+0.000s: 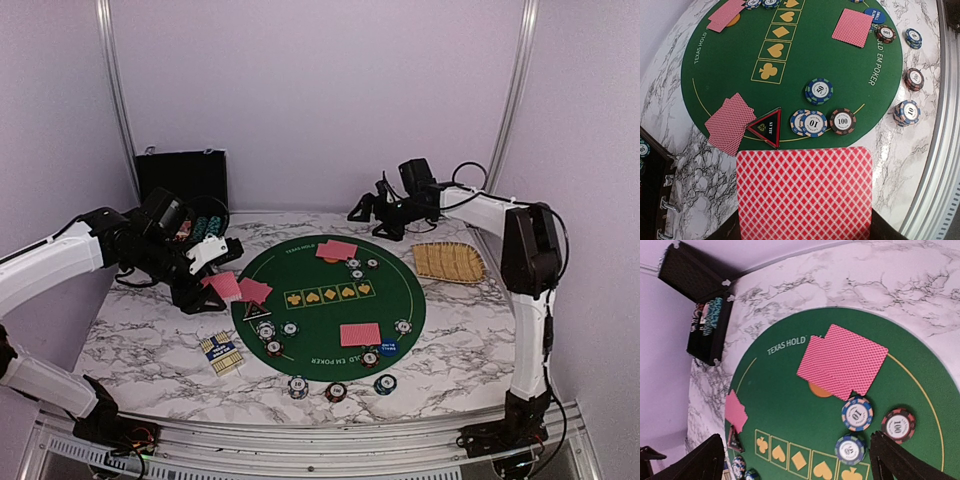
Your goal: Distribute texas hold em gaming equipment
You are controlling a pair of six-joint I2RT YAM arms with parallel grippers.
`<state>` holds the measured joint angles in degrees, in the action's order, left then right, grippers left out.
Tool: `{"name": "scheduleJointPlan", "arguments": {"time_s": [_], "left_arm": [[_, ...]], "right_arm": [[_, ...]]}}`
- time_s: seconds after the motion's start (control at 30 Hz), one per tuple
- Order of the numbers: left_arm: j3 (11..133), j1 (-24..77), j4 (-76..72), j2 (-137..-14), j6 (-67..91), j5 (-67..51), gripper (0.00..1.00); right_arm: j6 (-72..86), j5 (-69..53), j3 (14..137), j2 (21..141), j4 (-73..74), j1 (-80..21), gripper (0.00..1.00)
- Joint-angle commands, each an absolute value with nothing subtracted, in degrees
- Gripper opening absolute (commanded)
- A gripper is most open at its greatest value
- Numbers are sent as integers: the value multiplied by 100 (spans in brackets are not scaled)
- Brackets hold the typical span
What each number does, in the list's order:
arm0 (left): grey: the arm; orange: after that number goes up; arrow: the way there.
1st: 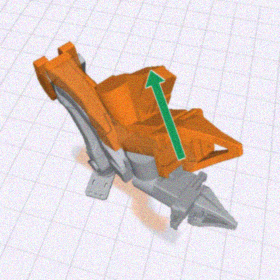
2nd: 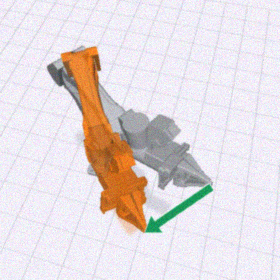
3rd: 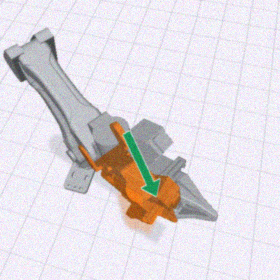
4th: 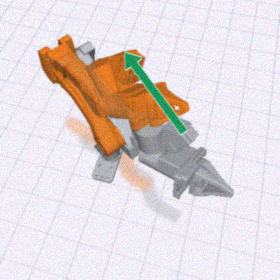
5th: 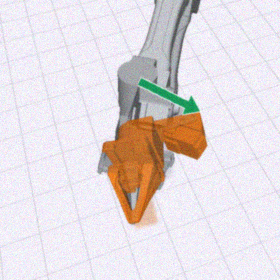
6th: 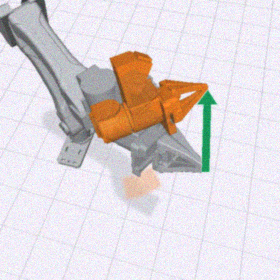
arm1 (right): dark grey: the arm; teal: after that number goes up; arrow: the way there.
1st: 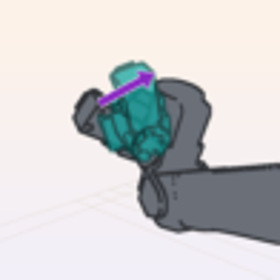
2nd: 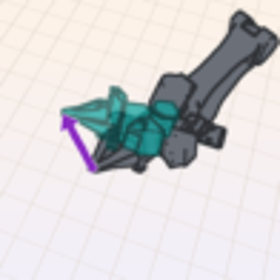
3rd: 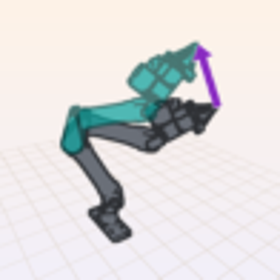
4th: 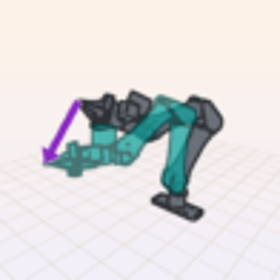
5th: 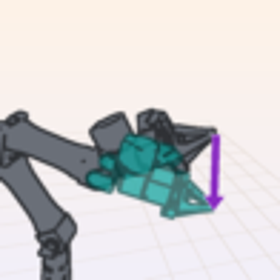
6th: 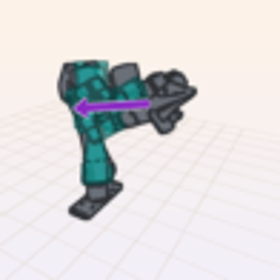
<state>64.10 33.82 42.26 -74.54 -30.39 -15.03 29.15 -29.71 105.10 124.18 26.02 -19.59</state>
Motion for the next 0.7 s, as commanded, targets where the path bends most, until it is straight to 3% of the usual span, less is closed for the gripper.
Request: {"name": "scheduleJointPlan", "arguments": {"time_s": [0.0,0.07,0.2,0.43,0.67], "left_arm": [[6407,3340,4147,-7274,-3003,-1591,0],[6407,3340,4143,-7254,-2997,-1588,0],[6396,3335,4146,-7205,-2996,-1615,0],[6407,3340,4142,-7183,-2997,-1629,0],[6468,3340,4148,-7186,-3006,-1651,0]], "right_arm": [[3892,-3739,9118,11688,786,-1664,99],[3779,-3209,8411,11137,142,-1737,99],[3148,-3079,8654,10927,839,-1914,99],[4075,-4168,7915,10333,-71,-2272,99],[4177,-3852,7920,10059,88,-3444,99]]}}
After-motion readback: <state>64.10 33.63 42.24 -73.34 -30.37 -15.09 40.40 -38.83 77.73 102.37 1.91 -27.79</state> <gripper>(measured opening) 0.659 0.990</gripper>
